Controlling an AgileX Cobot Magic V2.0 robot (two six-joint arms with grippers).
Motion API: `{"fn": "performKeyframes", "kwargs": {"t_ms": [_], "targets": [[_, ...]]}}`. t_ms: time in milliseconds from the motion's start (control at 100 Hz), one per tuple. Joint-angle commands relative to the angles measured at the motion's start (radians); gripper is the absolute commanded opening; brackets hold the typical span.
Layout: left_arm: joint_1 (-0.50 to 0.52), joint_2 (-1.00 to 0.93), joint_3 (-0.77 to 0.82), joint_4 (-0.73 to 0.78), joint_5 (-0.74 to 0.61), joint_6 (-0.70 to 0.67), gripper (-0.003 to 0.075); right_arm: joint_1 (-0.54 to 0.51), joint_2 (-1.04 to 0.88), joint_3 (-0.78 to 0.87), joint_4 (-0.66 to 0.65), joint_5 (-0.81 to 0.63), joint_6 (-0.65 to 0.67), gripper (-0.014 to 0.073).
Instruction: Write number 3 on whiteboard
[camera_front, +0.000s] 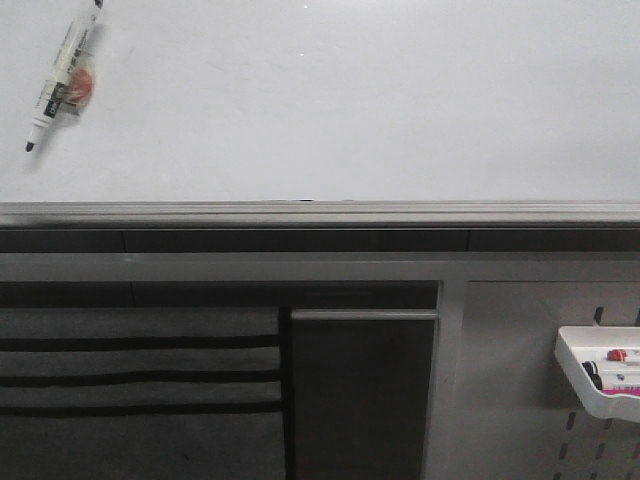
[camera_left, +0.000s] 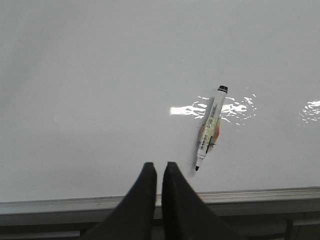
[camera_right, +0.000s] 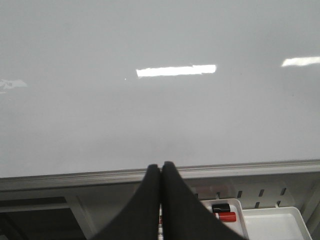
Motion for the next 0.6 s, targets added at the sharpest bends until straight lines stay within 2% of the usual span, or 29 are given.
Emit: {"fn": "performKeyframes", "kwargs": {"t_ms": [0, 30, 40, 50, 110, 180, 320, 390, 440, 590], "targets": [[0.0, 0.02, -0.031, 0.001, -0.075, -0.002, 0.0128, -0.004, 0.014, -0.02, -0.003, -0.078, -0.01, -0.0074], [0.0, 0.02, -0.031, 0.003, -0.075, -0.002, 0.0183, -0.004, 0.014, -0.019, -0.003, -0.08, -0.01, -0.0074], [0.0, 0.02, -0.031, 0.004, -0.075, -0.002, 0.0227, -0.004, 0.014, -0.019, -0.003, -0.078, -0.01, -0.0074], [0.0, 0.02, -0.031, 0.004, -0.075, -0.002, 0.0227, -0.004, 0.014, -0.019, -0.003, -0.078, -0.01, -0.0073], [0.0, 0.02, -0.031, 0.004, -0.072, -0.002, 0.0345, -0.004, 0.014, -0.019, -0.003, -0.077, -0.01, -0.005], [0.0, 0.02, -0.031, 0.004, -0.07, -0.004, 0.0417, -0.004, 0.014, -0.019, -0.003, -0.077, -0.01, 0.0028], [0.0, 0.02, -0.031, 0.004, -0.07, -0.004, 0.0421, -0.004, 0.014, -0.019, -0.003, -0.081, -0.01, 0.03], [0.0, 0.02, -0.031, 0.004, -0.07, -0.004, 0.0421, -0.004, 0.014, -0.019, -0.003, -0.111, -0.01, 0.0391], [0.0, 0.02, -0.031, 0.004, -0.07, -0.004, 0.0421, -0.004, 0.014, -0.019, -0.003, -0.13, -0.01, 0.0416], [0.0, 0.02, -0.031, 0.004, -0.07, -0.004, 0.0421, -0.004, 0.014, -0.019, -0.003, -0.136, -0.01, 0.0416]]}}
